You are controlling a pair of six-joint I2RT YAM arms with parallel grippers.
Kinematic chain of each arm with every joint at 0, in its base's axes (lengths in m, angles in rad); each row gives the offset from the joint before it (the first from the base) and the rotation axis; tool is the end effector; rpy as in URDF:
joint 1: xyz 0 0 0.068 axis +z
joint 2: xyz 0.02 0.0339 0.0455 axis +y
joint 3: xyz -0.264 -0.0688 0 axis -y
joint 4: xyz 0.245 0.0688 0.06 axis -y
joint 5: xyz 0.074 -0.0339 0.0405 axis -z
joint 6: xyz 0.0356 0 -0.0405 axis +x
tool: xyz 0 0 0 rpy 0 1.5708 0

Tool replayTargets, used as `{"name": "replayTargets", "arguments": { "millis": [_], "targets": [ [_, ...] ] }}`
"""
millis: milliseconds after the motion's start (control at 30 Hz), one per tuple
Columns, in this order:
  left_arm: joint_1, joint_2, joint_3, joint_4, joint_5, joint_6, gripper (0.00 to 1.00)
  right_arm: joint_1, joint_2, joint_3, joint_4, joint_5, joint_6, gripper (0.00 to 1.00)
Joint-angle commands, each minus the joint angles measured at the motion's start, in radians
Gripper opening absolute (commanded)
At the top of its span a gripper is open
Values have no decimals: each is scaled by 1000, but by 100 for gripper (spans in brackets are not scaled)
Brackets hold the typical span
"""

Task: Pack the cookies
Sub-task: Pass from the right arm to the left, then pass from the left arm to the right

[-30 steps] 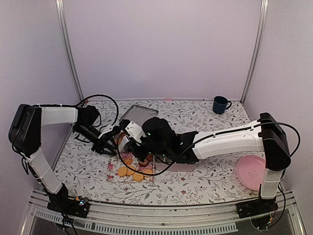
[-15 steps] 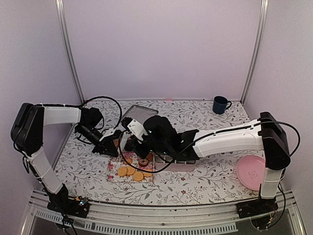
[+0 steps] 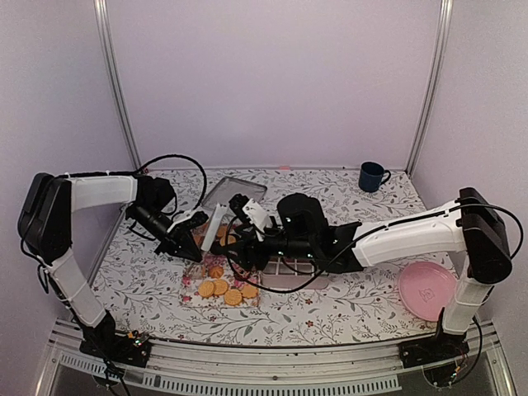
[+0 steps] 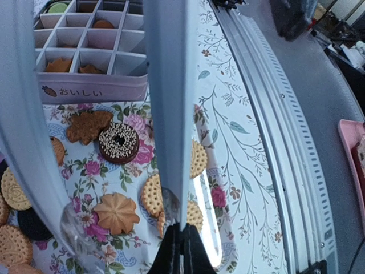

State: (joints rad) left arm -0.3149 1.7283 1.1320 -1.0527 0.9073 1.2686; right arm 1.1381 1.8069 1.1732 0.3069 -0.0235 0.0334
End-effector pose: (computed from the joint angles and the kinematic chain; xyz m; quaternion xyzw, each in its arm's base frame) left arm 0.2674 -0.1166 0.1907 0.6271 0.6432 -0.4052 0.1698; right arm 0.1747 0.3803 0.2383 -0.4322 0.6882 0.3300 0.4802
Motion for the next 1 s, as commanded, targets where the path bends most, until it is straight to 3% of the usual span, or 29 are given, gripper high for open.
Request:
{"name": "replayTargets", "arguments": {
  "millis": [0,200,567,967],
  "targets": [
    [-29,-38,52,-109,100,47,0,-61,-47,-63,205,-229,74,74],
    [-72,-60,60,-145,91,56,0,-124,-19,-66,316,-374,116,82],
    [-117,-85,82,-163,78,22,0,-134,68,29,313,-560,90,83],
    [-153,-77,111,-190,62,-7,0,-132,136,137,206,-605,81,68]
  ]
}}
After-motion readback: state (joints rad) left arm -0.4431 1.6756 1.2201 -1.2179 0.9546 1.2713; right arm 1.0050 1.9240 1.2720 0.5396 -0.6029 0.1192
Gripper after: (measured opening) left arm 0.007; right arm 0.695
